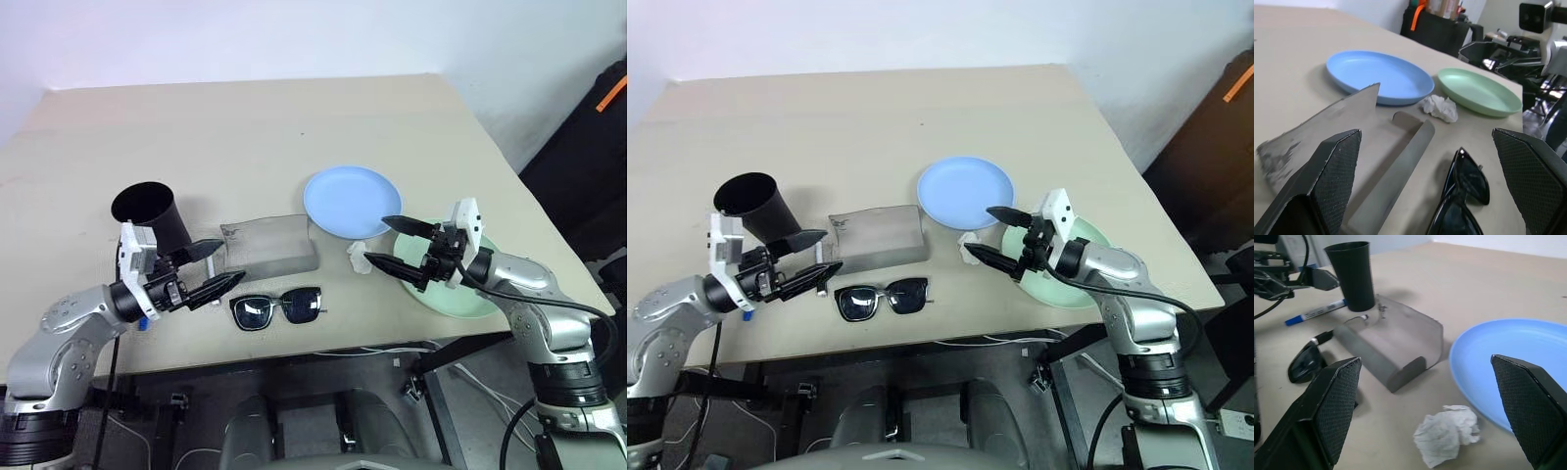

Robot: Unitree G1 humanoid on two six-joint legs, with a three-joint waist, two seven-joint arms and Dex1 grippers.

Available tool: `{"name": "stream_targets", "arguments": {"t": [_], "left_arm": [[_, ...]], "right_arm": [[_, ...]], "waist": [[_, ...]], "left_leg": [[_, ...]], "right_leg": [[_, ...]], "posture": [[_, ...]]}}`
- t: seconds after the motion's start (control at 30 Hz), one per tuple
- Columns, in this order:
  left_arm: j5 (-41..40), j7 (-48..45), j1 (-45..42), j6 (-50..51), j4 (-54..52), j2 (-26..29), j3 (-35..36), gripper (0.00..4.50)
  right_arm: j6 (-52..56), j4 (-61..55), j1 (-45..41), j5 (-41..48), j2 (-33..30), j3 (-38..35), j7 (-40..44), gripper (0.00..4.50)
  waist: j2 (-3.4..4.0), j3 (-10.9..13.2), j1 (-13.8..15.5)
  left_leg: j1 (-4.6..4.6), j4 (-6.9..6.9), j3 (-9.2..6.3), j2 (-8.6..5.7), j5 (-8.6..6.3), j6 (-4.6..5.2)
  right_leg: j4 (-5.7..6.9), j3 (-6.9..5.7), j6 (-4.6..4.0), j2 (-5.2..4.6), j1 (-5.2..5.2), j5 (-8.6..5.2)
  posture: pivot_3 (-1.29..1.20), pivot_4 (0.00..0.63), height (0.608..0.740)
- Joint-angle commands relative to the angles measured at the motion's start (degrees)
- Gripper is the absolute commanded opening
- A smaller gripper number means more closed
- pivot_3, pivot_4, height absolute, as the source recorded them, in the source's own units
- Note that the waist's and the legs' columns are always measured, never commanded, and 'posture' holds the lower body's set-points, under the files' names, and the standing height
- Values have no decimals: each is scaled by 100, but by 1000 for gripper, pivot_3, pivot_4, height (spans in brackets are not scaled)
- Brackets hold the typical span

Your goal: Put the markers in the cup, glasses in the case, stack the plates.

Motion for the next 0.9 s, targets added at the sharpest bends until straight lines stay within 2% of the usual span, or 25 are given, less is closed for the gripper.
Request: {"name": "stream_targets", "arguments": {"t": [0.03, 0.23, 0.37, 0.5, 0.7, 0.9], "left_arm": [[86, -117, -196, -70, 76, 15, -84, 4500], [186, -280, -585, -21, 253, 49, -255, 4500], [208, -248, -723, 88, 187, -16, -405, 4500], [224, -221, -820, 204, 130, -64, -571, 4500], [317, -271, -957, 306, 143, -63, -828, 4500], [736, -340, -1011, 158, 310, -23, -1159, 4500]], "right_arm": [[-98, -273, 73, 51, -115, -213, -91, 4457], [3, -586, 375, 160, -172, -355, -311, 4457], [293, -713, 564, 197, -442, -493, -401, 4457], [1213, -817, 649, 595, -885, -661, -420, 4457], [2130, -1206, 956, 562, -1500, -529, -645, 4457], [2892, -1492, 945, 480, -1750, -262, -963, 4457]], "waist": [[0, 0, 0], [0, 1, 8], [-1, 1, 10], [-1, 1, 12], [-2, 1, 12], [-4, 1, 4]], "left_leg": [[0, 3, 0, 0, 0, 0], [1, 14, -5, 0, 0, 0], [1, 15, -5, -1, 0, 1], [1, 18, -5, -1, 0, 1], [1, 19, -13, -1, 0, 1], [2, 21, -16, -3, 0, 1]], "right_leg": [[3, 0, 0, 0, 1, 0], [18, -1, 0, 1, 1, -1], [19, -1, 1, 0, 1, -1], [21, 0, 1, 0, 1, -1], [22, -1, 1, 0, 2, -2], [23, 1, 1, 1, 2, -2]], "posture": [[0, 150, 726], [0, 150, 726], [0, 150, 726], [0, 150, 726], [0, 150, 726], [0, 150, 726]]}}
